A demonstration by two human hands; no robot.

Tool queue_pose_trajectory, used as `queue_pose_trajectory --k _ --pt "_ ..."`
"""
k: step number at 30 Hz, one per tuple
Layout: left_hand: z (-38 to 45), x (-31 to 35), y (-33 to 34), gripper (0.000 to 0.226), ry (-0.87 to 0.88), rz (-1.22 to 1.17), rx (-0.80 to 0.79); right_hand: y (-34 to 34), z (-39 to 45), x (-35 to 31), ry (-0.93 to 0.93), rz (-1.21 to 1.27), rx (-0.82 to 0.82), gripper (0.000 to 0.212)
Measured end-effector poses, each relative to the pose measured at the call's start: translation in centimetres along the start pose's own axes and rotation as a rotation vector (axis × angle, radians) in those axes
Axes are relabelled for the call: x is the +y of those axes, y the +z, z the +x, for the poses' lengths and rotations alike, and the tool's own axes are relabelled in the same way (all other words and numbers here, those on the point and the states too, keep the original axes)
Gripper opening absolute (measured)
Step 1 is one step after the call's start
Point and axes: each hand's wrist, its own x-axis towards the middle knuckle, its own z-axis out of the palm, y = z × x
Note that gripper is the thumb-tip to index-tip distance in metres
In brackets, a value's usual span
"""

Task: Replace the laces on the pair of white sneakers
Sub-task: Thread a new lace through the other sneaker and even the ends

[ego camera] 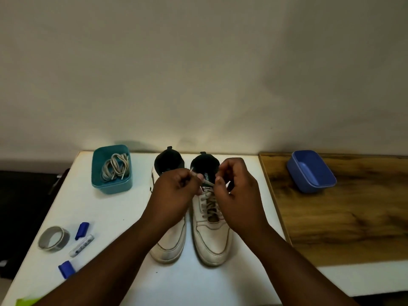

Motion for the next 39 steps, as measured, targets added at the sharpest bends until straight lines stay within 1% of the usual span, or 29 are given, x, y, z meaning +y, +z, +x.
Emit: queue_pose_trajectory --k 1,3,5,8,10,14,17,18,20,22,23,25,27,29,31,32,33,35,37,38,39 --pt "0.1 0.3 -0.1 0.031 -0.078 -0.064 0.009 0.2 0.0 0.6 0.035 -0.042 -0.026 0.022" --pt "0.1 0.8 -0.1 0.033 -0.192 -0.155 -0.002 0.7 -0.3 1.4 0.03 -0.158 -0.112 0.018" --pt "0.0 1.2 0.1 0.033 -0.239 -0.222 -0.025 1.2 -0.7 1.4 0.008 -0.246 -0.142 0.024" --pt "-0.1 1.5 0.2 0.034 -0.294 -0.252 -0.058 1.7 -0.7 1.0 -0.022 -0.321 -0.048 0.031" --pt "-0.1 1.7 0.1 0.033 -0.342 -0.301 -0.094 1.7 -0.7 0.9 -0.066 -0.35 -0.001 0.026" --pt "-0.1 2.0 0.1 0.025 -0.469 -0.466 -0.115 2.0 -1.2 1.0 -0.112 -0.326 0.008 0.017" --pt "0.3 1.5 0.0 0.02 -0.574 -0.606 -0.115 1.9 -1.1 0.9 -0.116 -0.269 0.046 0.026" --pt "0.4 1.3 -0.1 0.019 -0.605 -0.645 -0.112 1.8 -1.0 0.9 -0.137 -0.251 0.053 0.03" --pt "0.5 1.2 -0.2 0.016 -0.652 -0.691 -0.105 1.5 -0.9 0.7 -0.246 -0.248 0.025 0.03" --pt "0.5 1.4 -0.2 0.013 -0.684 -0.729 -0.089 1.1 -1.0 0.5 -0.363 -0.27 -0.055 0.029" --pt "0.5 1.5 -0.3 0.013 -0.687 -0.742 -0.089 1.0 -1.0 0.4 -0.398 -0.285 -0.101 0.033" --pt "0.5 1.5 -0.4 0.017 -0.677 -0.739 -0.107 0.8 -1.1 0.4 -0.446 -0.32 -0.174 0.038" --pt "0.2 1.6 -0.4 0.019 -0.67 -0.734 -0.148 0.8 -1.1 0.4 -0.491 -0.347 -0.203 0.031" --pt "0.0 1.6 -0.5 0.021 -0.681 -0.724 -0.192 0.9 -1.1 0.7 -0.513 -0.346 -0.183 0.023" --pt "-0.1 1.7 -0.4 0.022 -0.661 -0.7 -0.226 0.9 -1.2 1.0 -0.448 -0.236 -0.145 0.022" --pt "-0.2 1.5 -0.4 0.023 -0.61 -0.619 -0.236 0.8 -1.2 1.0 -0.384 -0.15 -0.119 0.021" --pt "-0.1 1.2 -0.3 0.023 -0.527 -0.483 -0.23 0.6 -1.1 0.9 -0.314 -0.069 -0.092 0.021" --pt "0.0 0.9 -0.1 0.027 -0.317 -0.242 -0.183 0.4 -0.7 0.6 -0.19 0.068 -0.011 0.017" --pt "-0.1 0.7 0.4 0.035 -0.144 -0.147 -0.202 0.2 -0.2 0.3 -0.076 0.23 0.1 0.012" --pt "0.0 0.2 0.8 0.036 -0.051 -0.076 -0.199 0.2 0.0 0.2 -0.005 0.309 0.144 0.012" --pt "0.2 -0.6 1.1 0.032 0.032 0.02 -0.172 0.2 0.2 0.3 0.078 0.374 0.172 0.012"
